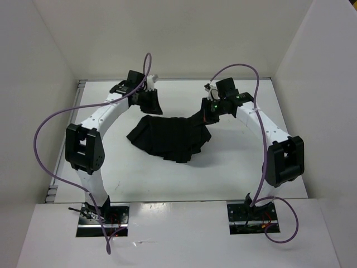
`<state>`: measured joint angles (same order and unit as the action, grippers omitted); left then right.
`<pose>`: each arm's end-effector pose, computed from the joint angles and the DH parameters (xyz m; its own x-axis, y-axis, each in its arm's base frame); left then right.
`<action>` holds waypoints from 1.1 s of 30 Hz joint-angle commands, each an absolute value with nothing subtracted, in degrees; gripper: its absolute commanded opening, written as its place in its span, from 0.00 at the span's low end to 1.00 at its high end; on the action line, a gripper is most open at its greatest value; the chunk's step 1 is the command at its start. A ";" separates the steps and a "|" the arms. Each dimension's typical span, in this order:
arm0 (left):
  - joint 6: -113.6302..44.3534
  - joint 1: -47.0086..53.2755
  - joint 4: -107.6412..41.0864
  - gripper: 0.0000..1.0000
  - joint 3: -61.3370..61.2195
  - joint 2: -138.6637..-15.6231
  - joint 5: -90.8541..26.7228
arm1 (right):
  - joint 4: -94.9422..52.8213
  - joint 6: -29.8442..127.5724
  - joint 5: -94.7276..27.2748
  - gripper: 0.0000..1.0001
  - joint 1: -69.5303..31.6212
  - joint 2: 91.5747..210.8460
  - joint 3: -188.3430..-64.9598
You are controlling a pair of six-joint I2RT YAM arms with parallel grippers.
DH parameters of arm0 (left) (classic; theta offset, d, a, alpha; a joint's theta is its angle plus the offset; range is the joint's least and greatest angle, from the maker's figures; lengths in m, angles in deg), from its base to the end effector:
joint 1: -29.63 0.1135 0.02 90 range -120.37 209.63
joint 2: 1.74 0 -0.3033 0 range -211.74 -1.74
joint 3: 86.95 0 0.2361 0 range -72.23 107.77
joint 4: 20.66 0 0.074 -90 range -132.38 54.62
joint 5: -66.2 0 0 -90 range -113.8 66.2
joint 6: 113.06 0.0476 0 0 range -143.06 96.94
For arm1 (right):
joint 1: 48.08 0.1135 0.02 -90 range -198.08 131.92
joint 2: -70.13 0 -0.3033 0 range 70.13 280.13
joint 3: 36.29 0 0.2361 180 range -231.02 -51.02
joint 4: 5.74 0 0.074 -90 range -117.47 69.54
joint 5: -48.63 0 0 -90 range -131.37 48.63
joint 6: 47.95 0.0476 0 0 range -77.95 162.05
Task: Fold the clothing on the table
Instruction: Fold the skirt
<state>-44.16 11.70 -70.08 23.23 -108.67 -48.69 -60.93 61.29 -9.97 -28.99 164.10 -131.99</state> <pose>0.3984 -0.1500 0.3325 -0.8407 -0.0712 -0.5368 0.2722 0.8014 -0.5326 0.3181 0.1363 0.3311 -0.9054 -0.0157 -0.4242 -0.2901 0.7524 0.5914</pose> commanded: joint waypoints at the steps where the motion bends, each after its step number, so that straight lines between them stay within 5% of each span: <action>1: -44.15 15.12 -71.69 0.21 19.19 -111.77 -36.93 | -63.00 59.81 -11.65 0.00 -29.19 162.59 -135.91; 4: -45.38 18.29 -70.37 0.08 17.16 -112.91 -31.64 | -63.71 59.80 -12.28 0.00 -29.19 162.59 -135.92; 8: -45.38 20.75 -69.57 0.03 15.05 -114.40 -26.80 | -64.41 59.80 -12.28 0.00 -29.71 162.59 -135.92; 18: -47.05 20.76 -64.91 0.00 10.13 -118.02 -32.07 | -65.55 60.51 -14.47 0.00 -29.71 168.82 -144.87; 33: -48.81 17.77 -61.40 0.00 7.05 -118.02 -42.61 | -62.65 65.16 -11.57 0.00 -14.78 192.37 -167.81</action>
